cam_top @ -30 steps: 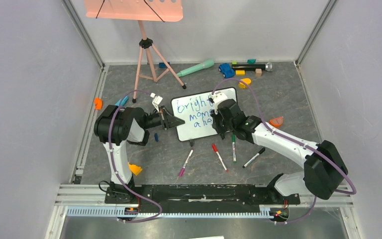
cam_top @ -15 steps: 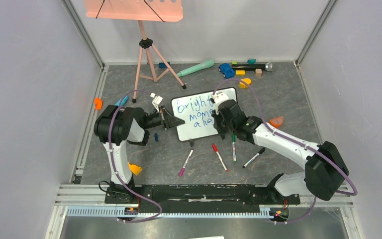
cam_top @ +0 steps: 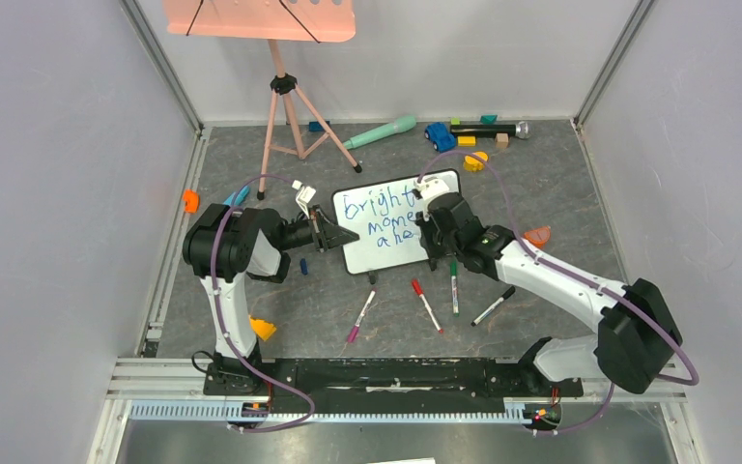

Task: Write a sentence on the whiteboard
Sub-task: Pick up the sentence from the whiteboard.

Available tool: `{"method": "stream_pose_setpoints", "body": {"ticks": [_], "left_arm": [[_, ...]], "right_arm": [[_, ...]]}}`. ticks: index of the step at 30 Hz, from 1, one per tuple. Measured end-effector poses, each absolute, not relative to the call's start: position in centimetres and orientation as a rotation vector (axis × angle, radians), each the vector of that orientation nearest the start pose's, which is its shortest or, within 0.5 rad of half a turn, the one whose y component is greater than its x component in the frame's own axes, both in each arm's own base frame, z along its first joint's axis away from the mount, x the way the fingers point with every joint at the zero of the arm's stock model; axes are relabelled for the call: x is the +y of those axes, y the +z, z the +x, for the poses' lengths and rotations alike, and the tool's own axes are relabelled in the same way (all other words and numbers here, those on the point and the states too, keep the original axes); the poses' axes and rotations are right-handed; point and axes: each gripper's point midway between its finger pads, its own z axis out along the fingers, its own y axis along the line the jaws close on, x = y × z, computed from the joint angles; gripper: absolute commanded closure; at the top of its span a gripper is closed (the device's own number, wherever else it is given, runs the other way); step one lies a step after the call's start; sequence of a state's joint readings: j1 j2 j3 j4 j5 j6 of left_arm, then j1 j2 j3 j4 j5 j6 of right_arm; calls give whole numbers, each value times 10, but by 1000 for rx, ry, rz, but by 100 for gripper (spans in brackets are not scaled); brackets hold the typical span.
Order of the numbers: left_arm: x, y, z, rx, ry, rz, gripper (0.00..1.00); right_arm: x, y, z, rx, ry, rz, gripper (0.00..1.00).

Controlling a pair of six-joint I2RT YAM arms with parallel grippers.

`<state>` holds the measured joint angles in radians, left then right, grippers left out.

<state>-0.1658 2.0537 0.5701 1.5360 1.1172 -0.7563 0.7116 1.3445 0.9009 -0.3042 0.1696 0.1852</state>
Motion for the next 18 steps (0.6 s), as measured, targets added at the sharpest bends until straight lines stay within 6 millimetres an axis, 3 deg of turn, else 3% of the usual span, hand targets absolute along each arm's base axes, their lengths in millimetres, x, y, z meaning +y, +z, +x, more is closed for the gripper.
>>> {"method": "stream_pose_setpoints", "body": {"ticks": [9,18], "left_arm": [[-226,85,317,1704,-1527,504,98],[-226,85,317,1704,-1527,504,98]], "right_arm": [[225,156,292,2152,358,-505,100],[214,149,297,2181,306,-477,100]]}}
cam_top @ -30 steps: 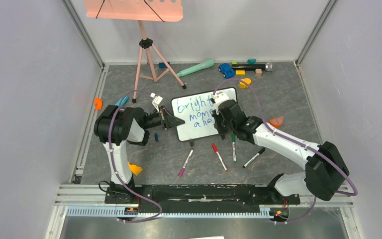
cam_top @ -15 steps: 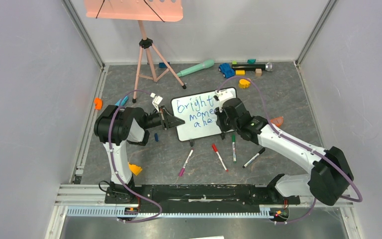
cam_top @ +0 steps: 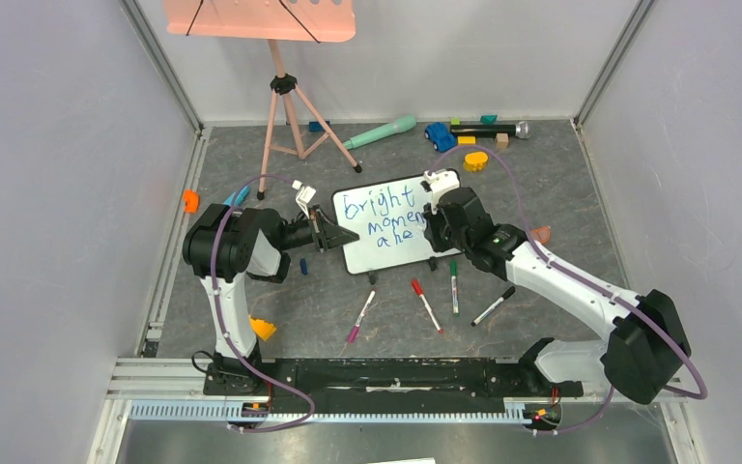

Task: Write a sentence on the whiteboard
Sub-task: Pick up the sentence from the whiteboard.

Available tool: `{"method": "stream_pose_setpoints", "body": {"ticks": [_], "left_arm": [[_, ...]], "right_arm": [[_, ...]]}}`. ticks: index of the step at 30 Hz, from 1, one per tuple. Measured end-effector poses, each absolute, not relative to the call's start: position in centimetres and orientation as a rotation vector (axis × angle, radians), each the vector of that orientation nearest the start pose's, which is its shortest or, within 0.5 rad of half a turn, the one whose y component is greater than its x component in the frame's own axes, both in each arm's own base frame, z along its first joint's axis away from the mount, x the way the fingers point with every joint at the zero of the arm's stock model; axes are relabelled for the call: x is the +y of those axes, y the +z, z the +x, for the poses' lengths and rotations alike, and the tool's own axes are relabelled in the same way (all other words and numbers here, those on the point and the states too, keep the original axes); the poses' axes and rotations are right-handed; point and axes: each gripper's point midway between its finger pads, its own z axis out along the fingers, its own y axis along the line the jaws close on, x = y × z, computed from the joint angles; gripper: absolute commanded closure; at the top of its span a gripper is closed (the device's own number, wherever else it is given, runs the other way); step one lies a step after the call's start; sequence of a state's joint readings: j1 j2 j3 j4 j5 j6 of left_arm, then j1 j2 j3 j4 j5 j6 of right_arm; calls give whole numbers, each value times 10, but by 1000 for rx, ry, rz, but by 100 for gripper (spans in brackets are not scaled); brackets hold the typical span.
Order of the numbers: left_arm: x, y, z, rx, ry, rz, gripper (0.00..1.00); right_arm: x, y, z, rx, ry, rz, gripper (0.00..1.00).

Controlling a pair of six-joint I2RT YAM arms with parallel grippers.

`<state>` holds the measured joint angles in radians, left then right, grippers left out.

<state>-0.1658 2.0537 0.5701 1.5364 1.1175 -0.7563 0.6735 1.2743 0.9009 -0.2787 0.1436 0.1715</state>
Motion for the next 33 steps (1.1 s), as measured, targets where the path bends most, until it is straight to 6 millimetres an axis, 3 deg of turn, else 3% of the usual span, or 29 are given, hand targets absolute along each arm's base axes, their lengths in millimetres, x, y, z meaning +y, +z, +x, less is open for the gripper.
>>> {"method": "stream_pose_setpoints", "body": {"ticks": [7,33], "left_arm": [[-226,85,317,1704,-1527,504,98],[-226,85,318,1705,-1527,503,98]], "right_arm": [[206,138,297,2221,264,-471,100],[208,127,299,2251,266,-490,100]]}}
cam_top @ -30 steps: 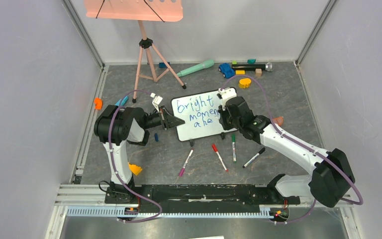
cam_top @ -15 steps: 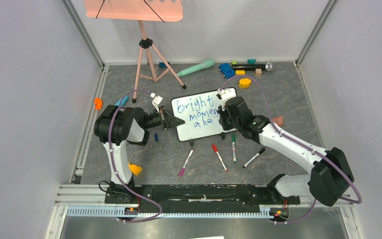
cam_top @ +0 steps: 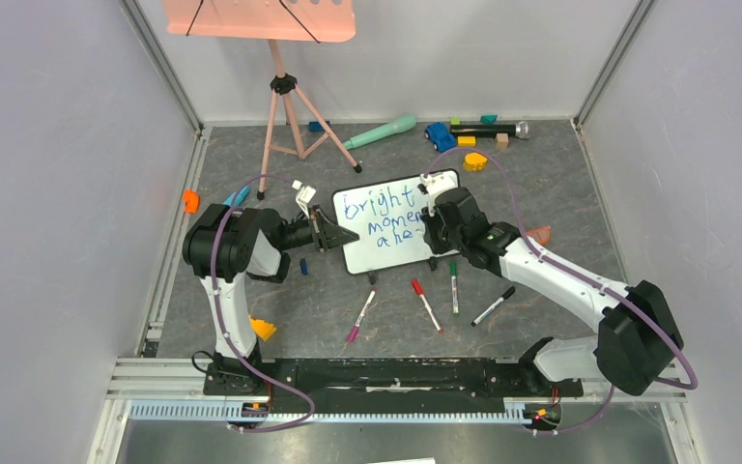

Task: Write a sentence on the whiteboard
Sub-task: Pick up the sentence from the whiteboard.

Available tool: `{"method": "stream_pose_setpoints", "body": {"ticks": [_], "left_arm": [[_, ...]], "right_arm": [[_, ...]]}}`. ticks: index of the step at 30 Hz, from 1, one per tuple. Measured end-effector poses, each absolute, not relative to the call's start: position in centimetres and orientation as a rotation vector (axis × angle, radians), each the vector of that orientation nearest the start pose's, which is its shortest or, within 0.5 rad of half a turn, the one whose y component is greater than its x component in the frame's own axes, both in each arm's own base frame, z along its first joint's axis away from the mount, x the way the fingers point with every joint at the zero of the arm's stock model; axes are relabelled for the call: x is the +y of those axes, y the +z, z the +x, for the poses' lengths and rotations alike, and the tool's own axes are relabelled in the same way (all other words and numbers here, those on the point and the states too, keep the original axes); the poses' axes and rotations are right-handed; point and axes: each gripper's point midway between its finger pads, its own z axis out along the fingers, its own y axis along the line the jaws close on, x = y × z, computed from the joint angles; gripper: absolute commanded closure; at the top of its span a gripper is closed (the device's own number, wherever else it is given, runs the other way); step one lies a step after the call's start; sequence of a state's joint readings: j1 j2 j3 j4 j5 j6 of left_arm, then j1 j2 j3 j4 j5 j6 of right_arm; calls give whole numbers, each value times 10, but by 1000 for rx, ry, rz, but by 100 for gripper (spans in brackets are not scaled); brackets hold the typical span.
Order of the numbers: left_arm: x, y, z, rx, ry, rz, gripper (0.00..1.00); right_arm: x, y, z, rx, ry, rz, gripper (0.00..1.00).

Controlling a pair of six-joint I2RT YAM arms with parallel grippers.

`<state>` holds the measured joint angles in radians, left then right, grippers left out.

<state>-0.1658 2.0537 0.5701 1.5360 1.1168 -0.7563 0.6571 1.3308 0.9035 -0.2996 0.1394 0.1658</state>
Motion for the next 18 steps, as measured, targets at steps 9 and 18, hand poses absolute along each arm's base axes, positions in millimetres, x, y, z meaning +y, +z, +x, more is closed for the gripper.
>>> {"method": "stream_pose_setpoints", "body": {"ticks": [9,18], "left_arm": [[-226,85,318,1705,-1527,503,98],[-226,85,318,1704,-1526,504,98]], "right_arm": [[215,124,296,2254,314,-513,100],[215,115,288,2274,333,-524,100]]}}
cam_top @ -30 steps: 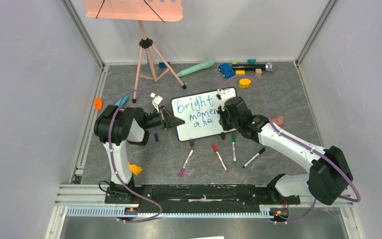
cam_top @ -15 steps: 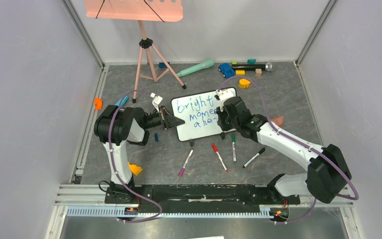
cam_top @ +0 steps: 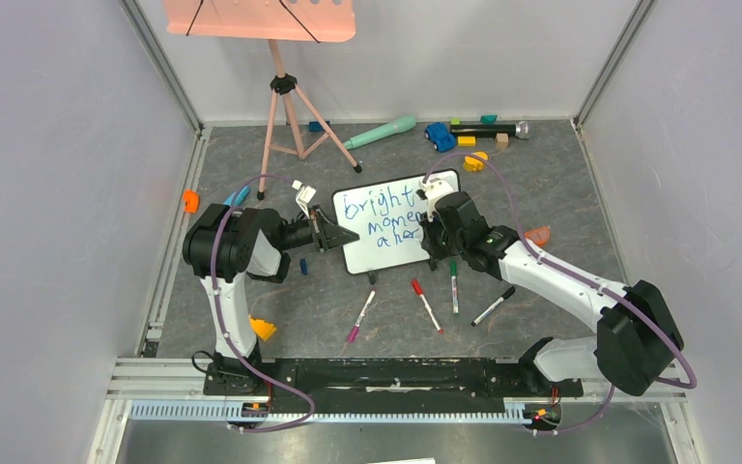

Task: Write a sentence on the whiteboard
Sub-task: Pick up the sentence from the whiteboard.

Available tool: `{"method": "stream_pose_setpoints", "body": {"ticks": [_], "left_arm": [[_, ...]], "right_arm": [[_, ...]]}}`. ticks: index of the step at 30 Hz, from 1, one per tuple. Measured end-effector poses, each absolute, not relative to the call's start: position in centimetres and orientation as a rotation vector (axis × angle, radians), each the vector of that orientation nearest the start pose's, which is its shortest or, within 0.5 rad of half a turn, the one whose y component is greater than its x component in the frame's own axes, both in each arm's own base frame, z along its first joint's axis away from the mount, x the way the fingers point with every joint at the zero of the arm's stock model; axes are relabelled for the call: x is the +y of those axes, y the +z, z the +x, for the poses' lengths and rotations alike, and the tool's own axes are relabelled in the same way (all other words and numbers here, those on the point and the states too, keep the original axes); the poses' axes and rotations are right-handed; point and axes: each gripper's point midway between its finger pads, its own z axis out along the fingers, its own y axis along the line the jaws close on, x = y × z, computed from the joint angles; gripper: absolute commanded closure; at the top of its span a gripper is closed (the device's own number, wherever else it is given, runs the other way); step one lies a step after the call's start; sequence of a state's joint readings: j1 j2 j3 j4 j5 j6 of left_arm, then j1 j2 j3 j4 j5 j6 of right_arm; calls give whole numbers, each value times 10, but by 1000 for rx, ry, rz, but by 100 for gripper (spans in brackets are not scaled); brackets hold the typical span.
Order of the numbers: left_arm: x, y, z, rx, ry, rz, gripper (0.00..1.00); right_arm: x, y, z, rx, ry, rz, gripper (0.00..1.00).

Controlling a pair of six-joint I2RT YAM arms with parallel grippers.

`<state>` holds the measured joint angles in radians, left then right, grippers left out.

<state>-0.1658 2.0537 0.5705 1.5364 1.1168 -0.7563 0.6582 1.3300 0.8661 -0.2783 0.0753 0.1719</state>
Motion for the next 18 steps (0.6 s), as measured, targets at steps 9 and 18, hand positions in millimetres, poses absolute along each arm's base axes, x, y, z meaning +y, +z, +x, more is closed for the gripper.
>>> {"method": "stream_pose_setpoints", "body": {"ticks": [9,18], "left_arm": [[-226,85,318,1704,-1526,503,98],[-226,85,318,1705,-1527,503,98]], "right_arm": [[210,115,289,2282,302,-515,100],[206,119,291,2285,266,-508,100]]}}
